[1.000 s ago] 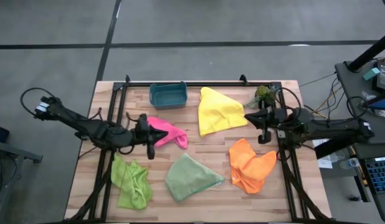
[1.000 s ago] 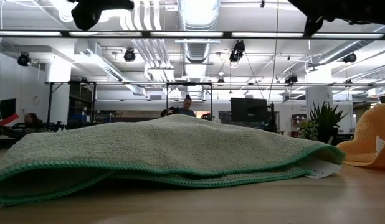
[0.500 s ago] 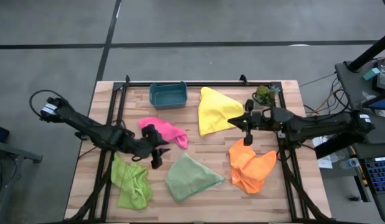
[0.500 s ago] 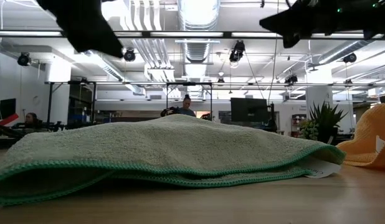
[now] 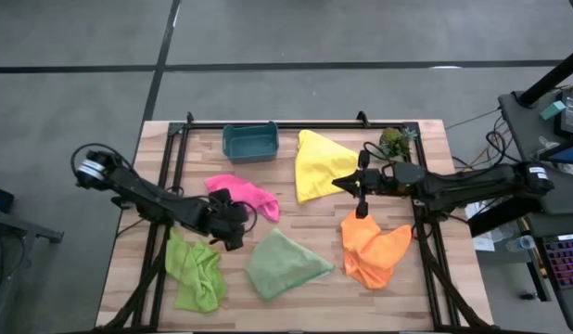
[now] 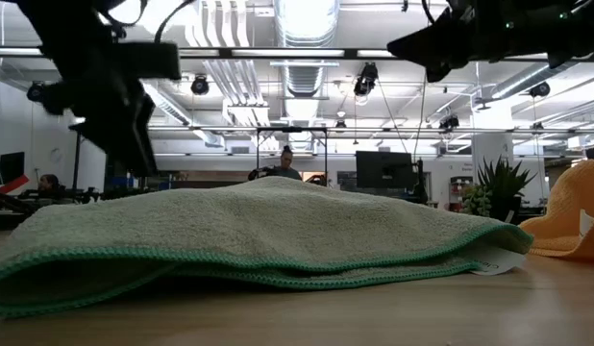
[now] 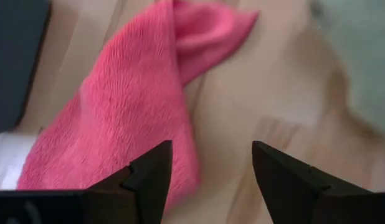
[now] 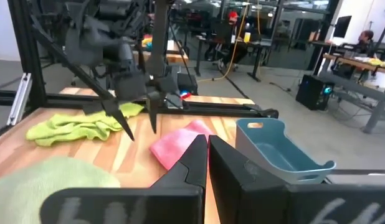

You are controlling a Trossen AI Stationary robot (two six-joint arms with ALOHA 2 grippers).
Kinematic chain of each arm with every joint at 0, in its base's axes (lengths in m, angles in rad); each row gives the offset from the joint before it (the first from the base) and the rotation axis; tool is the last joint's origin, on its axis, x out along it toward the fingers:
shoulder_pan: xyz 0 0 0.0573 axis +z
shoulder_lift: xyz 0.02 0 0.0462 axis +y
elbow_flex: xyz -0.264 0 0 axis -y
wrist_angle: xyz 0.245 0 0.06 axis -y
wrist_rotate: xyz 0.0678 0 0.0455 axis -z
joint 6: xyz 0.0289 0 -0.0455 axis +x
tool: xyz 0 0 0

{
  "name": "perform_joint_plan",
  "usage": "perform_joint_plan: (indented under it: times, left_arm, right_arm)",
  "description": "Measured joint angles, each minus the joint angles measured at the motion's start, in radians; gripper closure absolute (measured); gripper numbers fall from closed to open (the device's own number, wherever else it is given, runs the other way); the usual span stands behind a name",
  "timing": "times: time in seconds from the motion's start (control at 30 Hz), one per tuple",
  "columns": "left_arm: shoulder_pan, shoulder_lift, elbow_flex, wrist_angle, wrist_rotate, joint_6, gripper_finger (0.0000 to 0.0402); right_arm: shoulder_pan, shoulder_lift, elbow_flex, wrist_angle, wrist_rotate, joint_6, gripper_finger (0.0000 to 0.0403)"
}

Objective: Fold microfiber towels
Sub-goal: Fold the pink microfiber towel

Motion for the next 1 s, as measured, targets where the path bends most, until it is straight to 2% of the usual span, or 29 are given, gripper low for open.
perform_joint_plan:
  times: [0.2, 0.4, 0.7, 0.87, 1.0]
  left_arm:
    - [0.0, 0.059, -0.008, -0.012, -0.007, 0.002, 0.0197]
    - [0.0, 0.088, -0.008, -0.009, -0.016, 0.025, 0.0197]
    - [0.0, 0.024, -0.008, -0.064, -0.047, 0.03, 0.0197]
    - [0.0, -0.043, -0.01, -0.079, -0.069, 0.03, 0.0197]
    - [0.0, -0.087, -0.012, -0.088, -0.094, 0.048, 0.0197]
  right_arm:
    - [0.0, 0.135, 0.046, 0.054, 0.0, 0.027, 0.0394]
    - [0.0, 0.359, 0.197, 0.044, 0.0, 0.016, 0.0394]
    - [-0.001, 0.67, 0.421, 0.025, -0.003, -0.012, 0.0394]
    - [-0.011, 0.774, 0.558, -0.125, -0.003, 0.007, 0.039]
    - [-0.015, 0.851, 0.688, -0.34, -0.003, 0.004, 0.0363]
